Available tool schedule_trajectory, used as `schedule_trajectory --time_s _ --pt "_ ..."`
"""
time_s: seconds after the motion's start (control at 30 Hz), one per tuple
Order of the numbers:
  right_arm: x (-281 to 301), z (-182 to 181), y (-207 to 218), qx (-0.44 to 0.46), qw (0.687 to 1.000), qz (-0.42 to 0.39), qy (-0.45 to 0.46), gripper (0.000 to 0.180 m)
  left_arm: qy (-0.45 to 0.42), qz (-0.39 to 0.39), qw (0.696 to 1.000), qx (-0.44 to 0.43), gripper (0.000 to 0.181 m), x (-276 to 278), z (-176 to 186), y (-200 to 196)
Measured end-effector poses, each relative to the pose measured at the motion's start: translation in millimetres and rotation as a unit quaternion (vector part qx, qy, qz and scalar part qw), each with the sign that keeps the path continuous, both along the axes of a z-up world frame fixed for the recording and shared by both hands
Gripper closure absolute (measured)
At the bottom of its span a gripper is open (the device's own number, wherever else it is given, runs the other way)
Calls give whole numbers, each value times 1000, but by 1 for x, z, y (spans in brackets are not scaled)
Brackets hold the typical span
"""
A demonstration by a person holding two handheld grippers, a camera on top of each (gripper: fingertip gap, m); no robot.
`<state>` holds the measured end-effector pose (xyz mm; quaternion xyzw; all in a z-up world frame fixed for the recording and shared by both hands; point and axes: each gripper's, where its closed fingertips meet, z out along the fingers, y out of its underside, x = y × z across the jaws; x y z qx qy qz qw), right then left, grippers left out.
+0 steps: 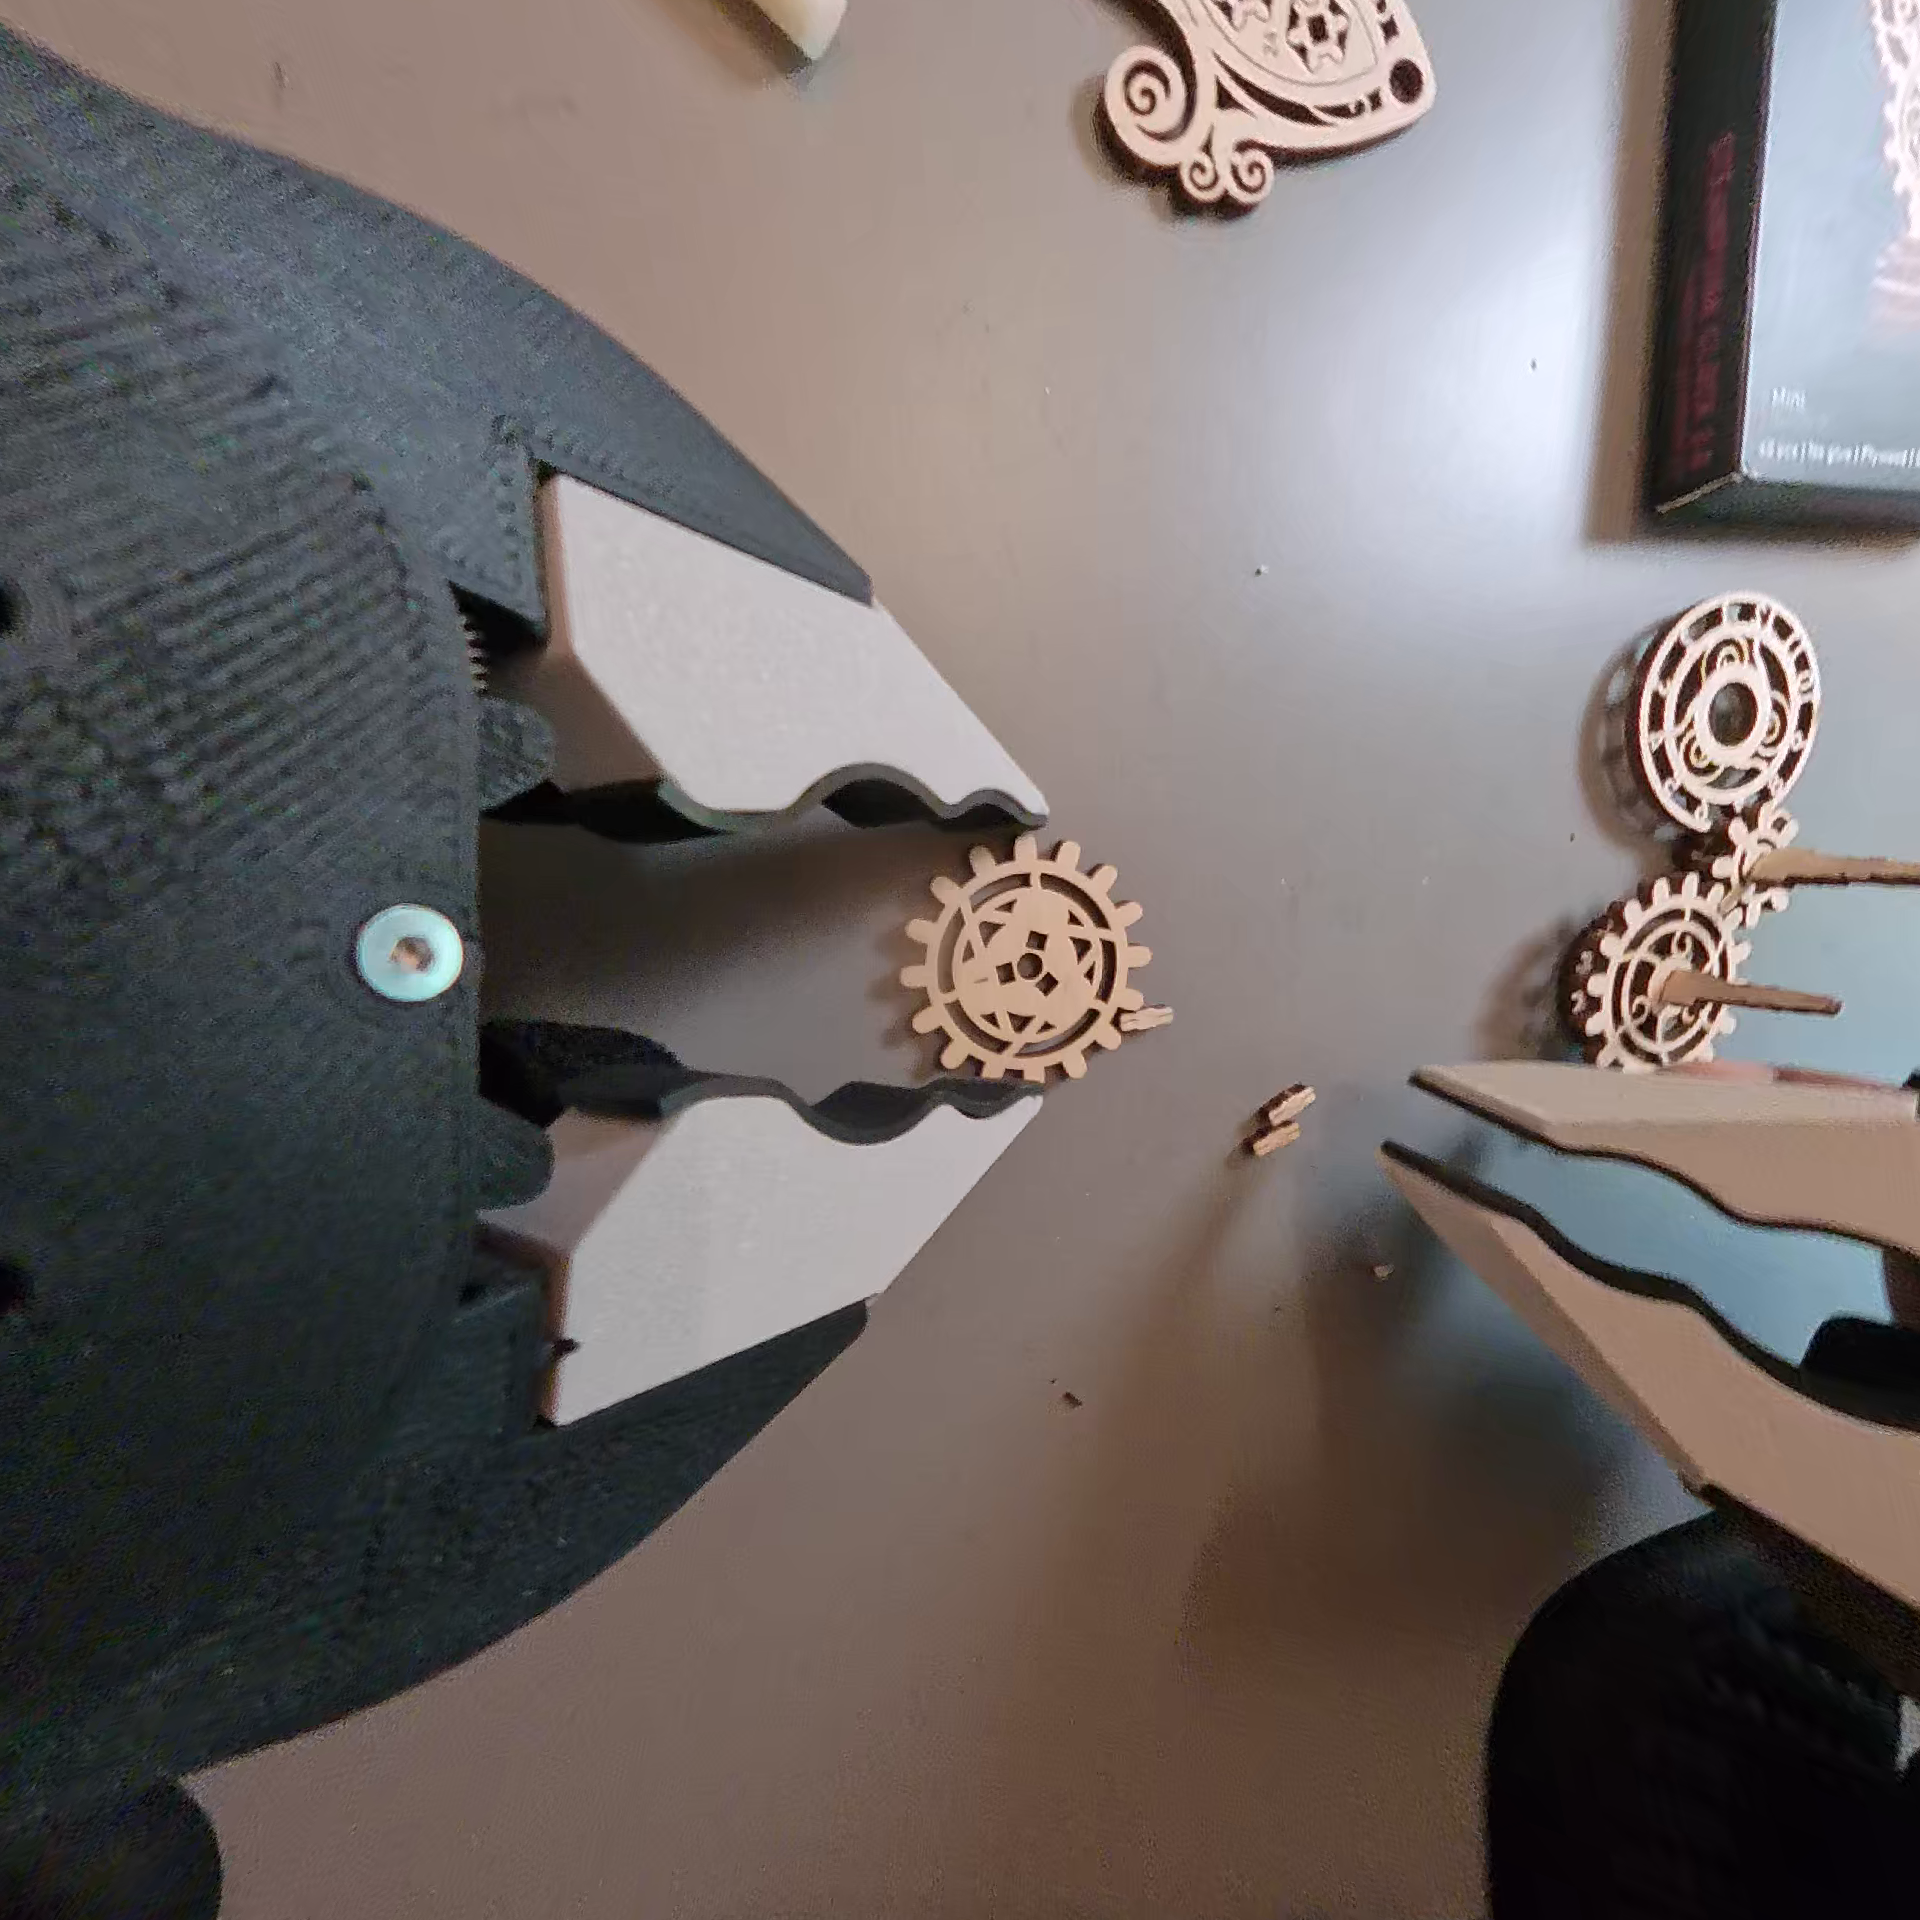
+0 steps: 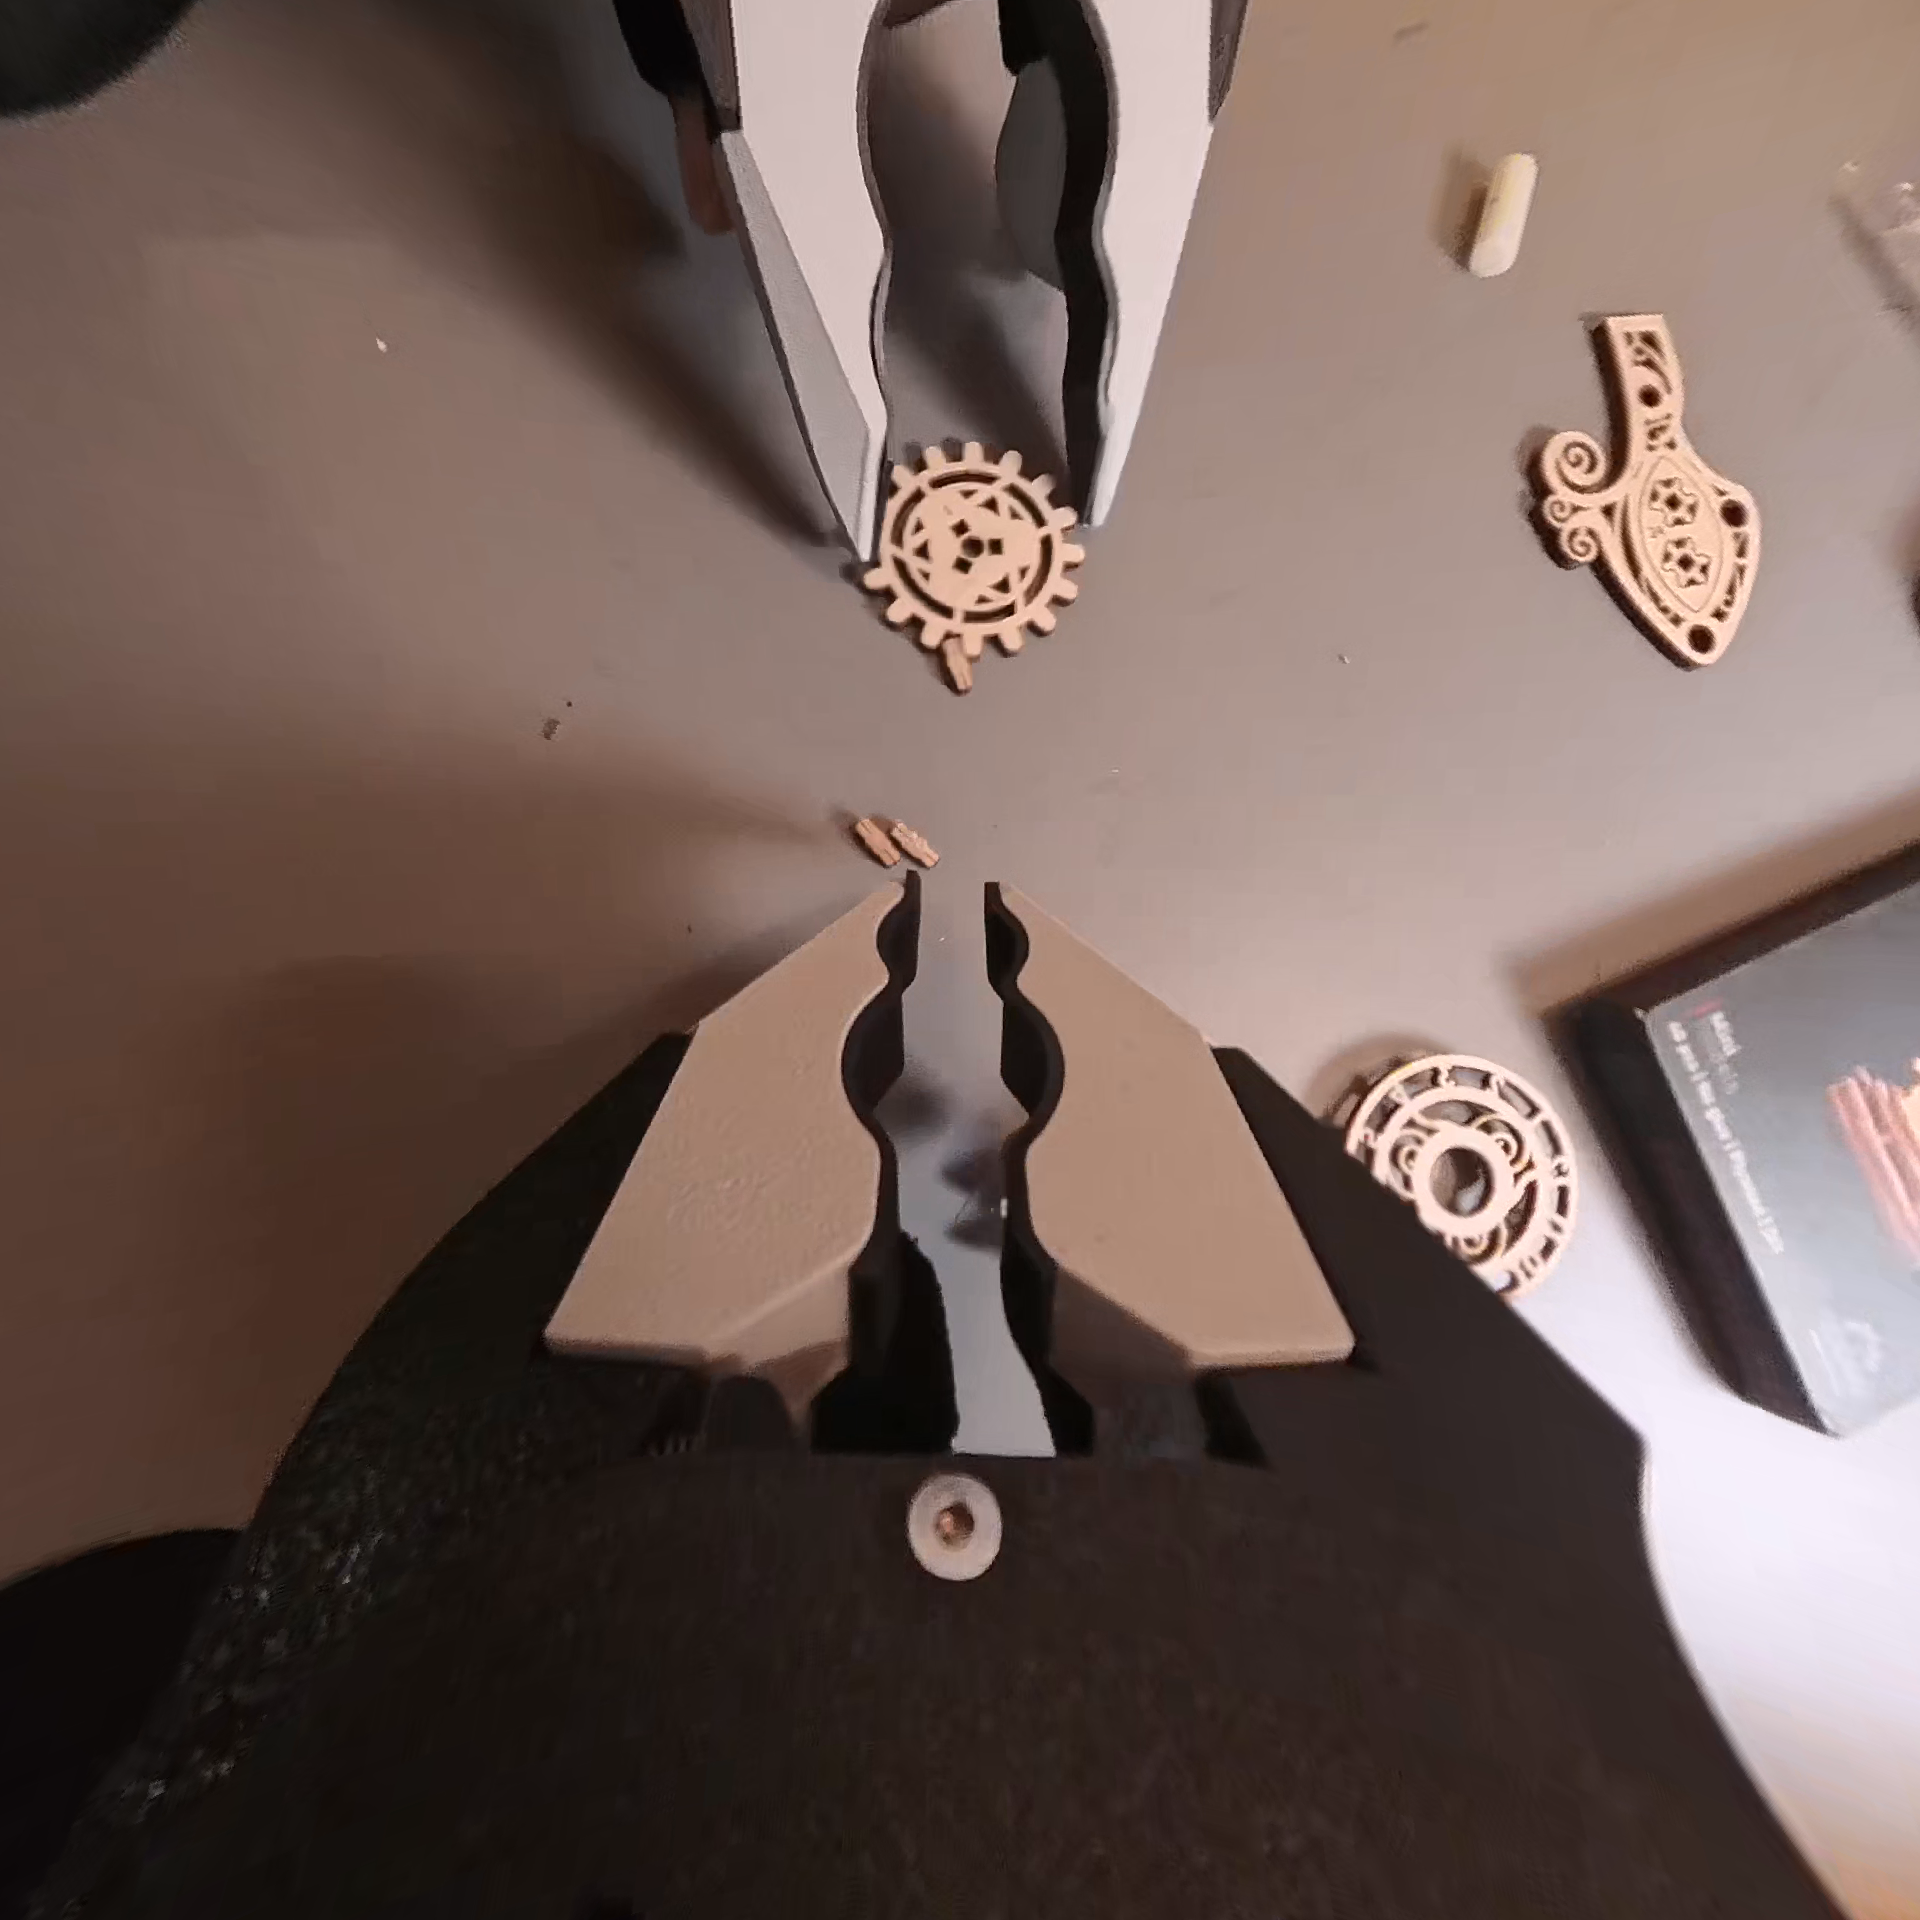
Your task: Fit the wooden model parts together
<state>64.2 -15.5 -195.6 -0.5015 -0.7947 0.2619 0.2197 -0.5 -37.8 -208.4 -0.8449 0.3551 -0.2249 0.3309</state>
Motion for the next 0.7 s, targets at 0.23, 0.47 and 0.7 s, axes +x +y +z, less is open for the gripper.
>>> schedule_trajectory --time_s 0.23,0.47,0.7 --pt "-4 -8 -4 39 994 90 -56 170 12 -51 999 -4 133 11 0 -16" --pt "-5 -12 -5 45 984 150 -87 170 10 -66 998 -6 126 11 0 -22" --pt "-6 -16 -9 58 975 185 -112 172 4 -71 997 -9 138 13 0 -23"
